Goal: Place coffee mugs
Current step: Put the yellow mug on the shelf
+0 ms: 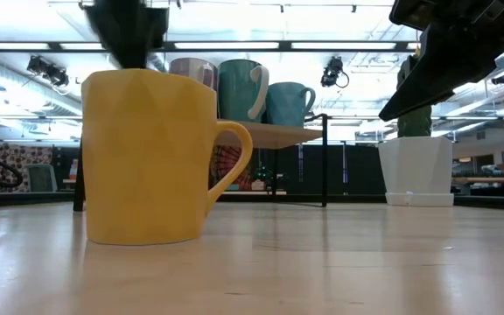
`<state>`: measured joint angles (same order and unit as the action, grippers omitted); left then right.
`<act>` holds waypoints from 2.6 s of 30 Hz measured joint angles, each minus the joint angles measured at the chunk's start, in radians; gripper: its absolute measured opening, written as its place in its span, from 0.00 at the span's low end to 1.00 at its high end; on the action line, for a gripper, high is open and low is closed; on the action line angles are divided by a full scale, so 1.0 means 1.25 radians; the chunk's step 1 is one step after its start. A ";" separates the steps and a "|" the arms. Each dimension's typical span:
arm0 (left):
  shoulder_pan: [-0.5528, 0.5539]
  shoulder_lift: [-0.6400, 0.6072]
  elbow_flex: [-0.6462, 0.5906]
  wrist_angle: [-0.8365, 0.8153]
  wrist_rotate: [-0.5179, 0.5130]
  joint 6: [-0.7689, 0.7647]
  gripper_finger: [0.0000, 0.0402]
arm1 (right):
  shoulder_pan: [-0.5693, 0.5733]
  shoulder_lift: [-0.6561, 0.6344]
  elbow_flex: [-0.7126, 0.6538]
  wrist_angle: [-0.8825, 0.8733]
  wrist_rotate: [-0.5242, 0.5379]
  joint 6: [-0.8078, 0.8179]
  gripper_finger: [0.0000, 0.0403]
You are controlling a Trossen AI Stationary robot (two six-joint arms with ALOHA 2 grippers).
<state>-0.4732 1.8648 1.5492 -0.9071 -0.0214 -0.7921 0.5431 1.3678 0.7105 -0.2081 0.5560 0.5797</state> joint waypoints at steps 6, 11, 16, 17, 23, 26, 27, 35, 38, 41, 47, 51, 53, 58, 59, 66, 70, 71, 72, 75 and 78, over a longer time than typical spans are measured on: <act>-0.001 0.000 0.007 0.027 -0.096 -0.071 0.52 | 0.000 0.000 0.000 0.004 0.000 0.000 0.31; -0.001 0.000 0.007 0.109 -0.127 -0.090 0.51 | 0.000 0.000 0.000 0.006 0.000 -0.004 0.31; -0.002 0.000 0.007 0.135 -0.154 -0.070 0.51 | 0.000 0.000 0.000 0.009 0.000 -0.006 0.31; -0.002 0.000 0.007 0.126 -0.162 -0.070 0.51 | 0.000 0.000 0.000 0.009 0.000 -0.006 0.31; -0.007 0.010 0.007 0.114 -0.184 -0.085 0.51 | 0.001 0.000 0.000 0.010 0.000 -0.006 0.31; -0.013 0.033 0.006 0.114 -0.170 -0.086 0.51 | 0.001 0.000 0.000 0.013 0.000 -0.010 0.31; -0.015 0.041 0.006 0.119 -0.165 -0.082 0.51 | 0.001 0.000 0.000 0.016 0.000 -0.011 0.31; -0.014 0.064 0.006 0.099 -0.166 -0.053 0.49 | 0.001 0.000 0.000 0.027 -0.003 -0.021 0.31; -0.014 0.067 0.006 0.099 -0.168 -0.032 0.43 | 0.001 0.000 0.000 0.028 -0.002 -0.021 0.31; -0.015 0.067 0.006 0.098 -0.160 0.011 0.32 | 0.001 0.000 0.000 0.029 -0.002 -0.024 0.31; -0.013 0.067 0.006 0.082 -0.082 0.185 0.08 | 0.001 0.000 0.000 0.030 -0.005 -0.024 0.31; -0.014 0.064 0.008 0.059 -0.020 0.331 0.05 | 0.006 0.000 0.000 0.034 -0.006 -0.021 0.31; -0.019 0.060 0.008 0.033 0.007 0.410 0.07 | 0.009 0.000 0.000 0.041 -0.006 -0.025 0.31; -0.024 0.048 0.007 -0.034 0.067 0.614 0.07 | 0.009 0.000 0.000 0.046 -0.006 -0.027 0.31; -0.023 0.046 0.007 -0.046 0.068 0.649 0.07 | 0.009 0.000 0.000 0.046 -0.006 -0.027 0.31; -0.023 0.040 0.006 -0.082 0.055 0.789 0.09 | 0.009 0.000 0.000 0.046 -0.006 -0.027 0.31; -0.023 0.040 0.005 -0.084 0.040 0.690 0.16 | 0.011 0.000 0.000 0.045 -0.006 -0.027 0.31; -0.023 0.040 0.005 -0.083 0.038 0.662 0.18 | 0.011 0.000 0.000 0.045 -0.006 -0.027 0.31; -0.023 0.040 0.005 -0.083 0.038 0.638 0.20 | 0.011 0.000 0.000 0.045 -0.006 -0.027 0.31; -0.028 0.040 0.005 -0.082 0.048 0.574 0.30 | 0.011 0.000 0.000 0.046 -0.006 -0.027 0.31; -0.030 0.040 0.005 -0.081 0.050 0.495 0.40 | 0.011 0.000 0.000 0.046 -0.006 -0.027 0.31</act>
<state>-0.5106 1.9152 1.5558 -1.0089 0.0415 -0.1738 0.5564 1.3678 0.7105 -0.1509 0.5484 0.5463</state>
